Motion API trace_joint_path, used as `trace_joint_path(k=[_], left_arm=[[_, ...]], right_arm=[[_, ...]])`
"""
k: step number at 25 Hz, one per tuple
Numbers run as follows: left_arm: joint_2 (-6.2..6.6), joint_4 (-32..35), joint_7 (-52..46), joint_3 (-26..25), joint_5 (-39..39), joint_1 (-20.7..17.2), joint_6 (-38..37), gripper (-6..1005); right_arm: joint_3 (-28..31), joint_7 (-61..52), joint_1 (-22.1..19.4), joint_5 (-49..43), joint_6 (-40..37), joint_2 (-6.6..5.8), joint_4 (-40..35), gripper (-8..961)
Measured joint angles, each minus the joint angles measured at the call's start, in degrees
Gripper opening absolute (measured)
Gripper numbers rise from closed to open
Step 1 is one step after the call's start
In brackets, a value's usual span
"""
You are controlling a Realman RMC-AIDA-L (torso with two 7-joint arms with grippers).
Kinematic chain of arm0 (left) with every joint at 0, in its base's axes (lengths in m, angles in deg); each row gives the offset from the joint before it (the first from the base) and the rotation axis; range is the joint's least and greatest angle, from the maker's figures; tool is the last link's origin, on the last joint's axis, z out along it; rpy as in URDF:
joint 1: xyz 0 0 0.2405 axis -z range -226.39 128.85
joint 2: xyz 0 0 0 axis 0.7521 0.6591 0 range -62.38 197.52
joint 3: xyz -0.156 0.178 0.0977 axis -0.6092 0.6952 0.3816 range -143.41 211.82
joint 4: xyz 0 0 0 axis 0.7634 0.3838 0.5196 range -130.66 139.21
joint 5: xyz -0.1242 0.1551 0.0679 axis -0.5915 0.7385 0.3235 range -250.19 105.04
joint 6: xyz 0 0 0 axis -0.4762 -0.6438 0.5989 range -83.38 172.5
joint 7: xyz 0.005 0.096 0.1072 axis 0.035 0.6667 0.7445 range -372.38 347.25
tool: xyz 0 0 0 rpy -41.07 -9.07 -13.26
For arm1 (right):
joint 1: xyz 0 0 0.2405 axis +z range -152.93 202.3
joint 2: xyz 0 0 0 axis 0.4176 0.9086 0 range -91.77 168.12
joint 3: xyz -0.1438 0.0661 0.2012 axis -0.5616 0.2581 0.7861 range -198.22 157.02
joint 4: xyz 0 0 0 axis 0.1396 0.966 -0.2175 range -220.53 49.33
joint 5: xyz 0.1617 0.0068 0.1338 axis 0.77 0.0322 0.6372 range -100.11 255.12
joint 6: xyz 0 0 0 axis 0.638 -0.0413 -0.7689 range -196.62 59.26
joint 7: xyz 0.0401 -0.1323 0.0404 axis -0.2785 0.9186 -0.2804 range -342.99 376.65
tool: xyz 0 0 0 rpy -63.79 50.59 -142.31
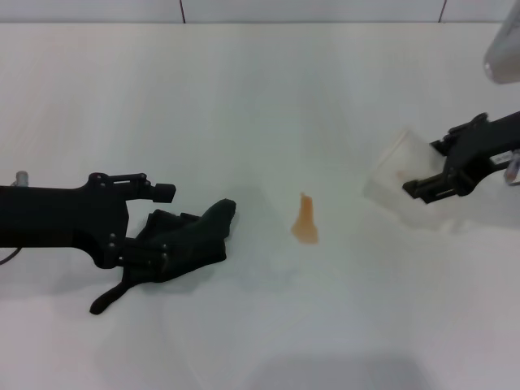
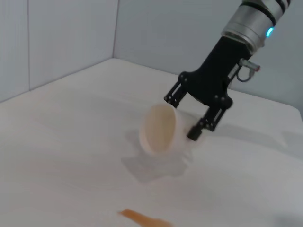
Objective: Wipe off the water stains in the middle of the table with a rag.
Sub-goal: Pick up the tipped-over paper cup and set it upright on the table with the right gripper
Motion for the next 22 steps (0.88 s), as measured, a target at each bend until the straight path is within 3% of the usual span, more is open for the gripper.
trace_joint_path(k=[10,22], left_arm=[[-0.08,0.0,0.2,0.0,-0.1,0.2,1.7,884],[-0.3,0.0,0.3,-2.9,-0.1,0.4,1.7,883]], right_arm=[[7.8,4.8,-1.5,2.0,5.3,0.06,5.8,706],[17.0,28.3,-4.6,25.3,11.5,-0.06,20.9,706]])
